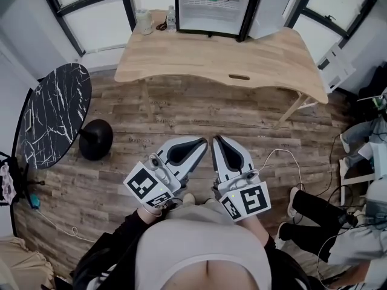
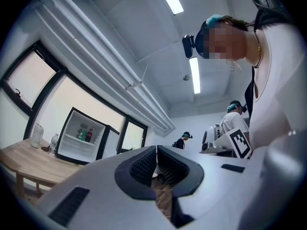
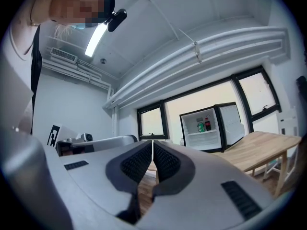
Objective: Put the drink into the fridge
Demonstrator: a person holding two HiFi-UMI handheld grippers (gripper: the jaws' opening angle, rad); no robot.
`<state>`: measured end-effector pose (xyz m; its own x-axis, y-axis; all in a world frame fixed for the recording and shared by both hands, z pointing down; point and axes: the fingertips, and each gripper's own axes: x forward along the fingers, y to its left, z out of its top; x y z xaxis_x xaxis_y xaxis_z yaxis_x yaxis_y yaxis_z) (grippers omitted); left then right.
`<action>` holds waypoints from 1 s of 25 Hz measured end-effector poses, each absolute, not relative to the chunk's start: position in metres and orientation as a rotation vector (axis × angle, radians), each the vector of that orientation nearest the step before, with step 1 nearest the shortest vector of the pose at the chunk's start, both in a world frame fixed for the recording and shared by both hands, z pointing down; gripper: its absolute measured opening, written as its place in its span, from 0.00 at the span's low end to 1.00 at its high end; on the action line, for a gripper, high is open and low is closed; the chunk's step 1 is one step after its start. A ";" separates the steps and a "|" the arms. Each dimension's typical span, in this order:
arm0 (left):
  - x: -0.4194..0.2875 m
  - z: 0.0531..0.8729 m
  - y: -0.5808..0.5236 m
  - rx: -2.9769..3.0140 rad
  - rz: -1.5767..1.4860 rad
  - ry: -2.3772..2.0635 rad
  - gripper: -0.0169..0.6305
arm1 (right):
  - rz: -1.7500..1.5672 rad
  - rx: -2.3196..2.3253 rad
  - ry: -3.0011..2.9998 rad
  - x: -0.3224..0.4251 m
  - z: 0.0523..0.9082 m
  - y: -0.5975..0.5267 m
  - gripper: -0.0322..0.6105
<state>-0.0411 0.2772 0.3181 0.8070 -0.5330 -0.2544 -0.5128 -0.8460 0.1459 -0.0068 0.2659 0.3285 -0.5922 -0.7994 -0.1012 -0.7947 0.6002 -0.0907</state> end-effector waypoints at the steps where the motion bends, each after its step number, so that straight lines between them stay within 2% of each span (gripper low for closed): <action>1: -0.042 0.318 0.278 2.921 -0.444 -0.849 0.05 | -0.046 -1.345 2.696 -0.008 0.328 0.266 0.10; 25: -0.049 0.322 0.287 2.911 -0.438 -0.846 0.05 | -0.059 -1.345 2.704 -0.019 0.332 0.272 0.10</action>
<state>-0.0491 0.2866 0.3225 0.8067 -0.5356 -0.2497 -0.5132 -0.8445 0.1533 -0.0194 0.2720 0.3324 -0.5976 -0.7966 -0.0912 -0.7919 0.6042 -0.0887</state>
